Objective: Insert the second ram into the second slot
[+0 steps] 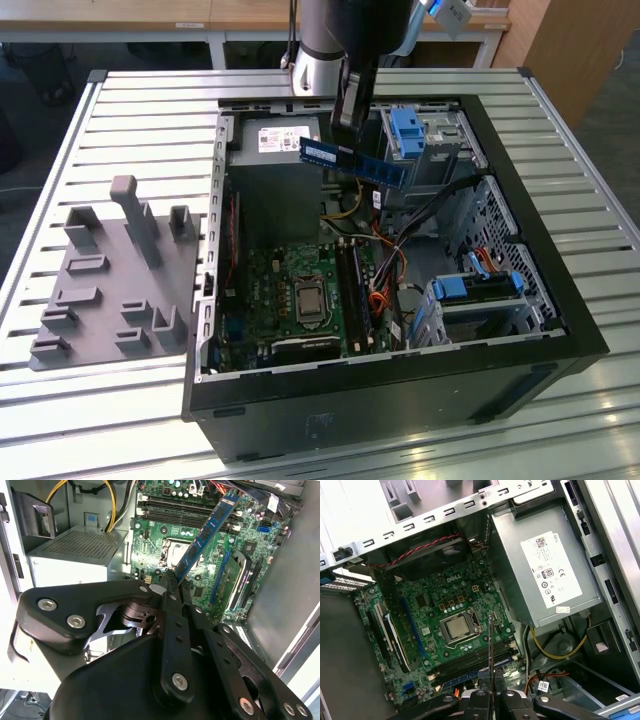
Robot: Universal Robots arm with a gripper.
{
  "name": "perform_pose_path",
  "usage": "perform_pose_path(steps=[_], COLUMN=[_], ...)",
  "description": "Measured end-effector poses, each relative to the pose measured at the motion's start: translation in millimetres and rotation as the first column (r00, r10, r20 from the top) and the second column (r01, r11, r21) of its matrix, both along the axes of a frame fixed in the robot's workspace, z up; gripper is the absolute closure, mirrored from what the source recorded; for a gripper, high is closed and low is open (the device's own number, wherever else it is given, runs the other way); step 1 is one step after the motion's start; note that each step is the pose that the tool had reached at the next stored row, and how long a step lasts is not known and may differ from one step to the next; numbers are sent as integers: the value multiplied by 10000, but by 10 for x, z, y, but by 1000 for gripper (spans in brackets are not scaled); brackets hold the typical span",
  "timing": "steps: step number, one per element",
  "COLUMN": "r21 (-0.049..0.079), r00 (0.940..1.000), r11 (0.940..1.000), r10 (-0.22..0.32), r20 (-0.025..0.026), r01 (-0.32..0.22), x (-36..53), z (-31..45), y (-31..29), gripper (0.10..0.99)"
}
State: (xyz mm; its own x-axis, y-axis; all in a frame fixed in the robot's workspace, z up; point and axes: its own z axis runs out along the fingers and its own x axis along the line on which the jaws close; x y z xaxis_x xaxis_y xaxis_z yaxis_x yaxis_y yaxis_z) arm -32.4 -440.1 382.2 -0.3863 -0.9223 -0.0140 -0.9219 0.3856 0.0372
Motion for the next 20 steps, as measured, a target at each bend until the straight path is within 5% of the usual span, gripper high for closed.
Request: perform_pose_path(steps=[20], r21=[-2], r00=[9996], r11=[9996], r10=[-286], r20=[0], r01=[286], x=[0], z=[-2], y=[-8], gripper=[949])
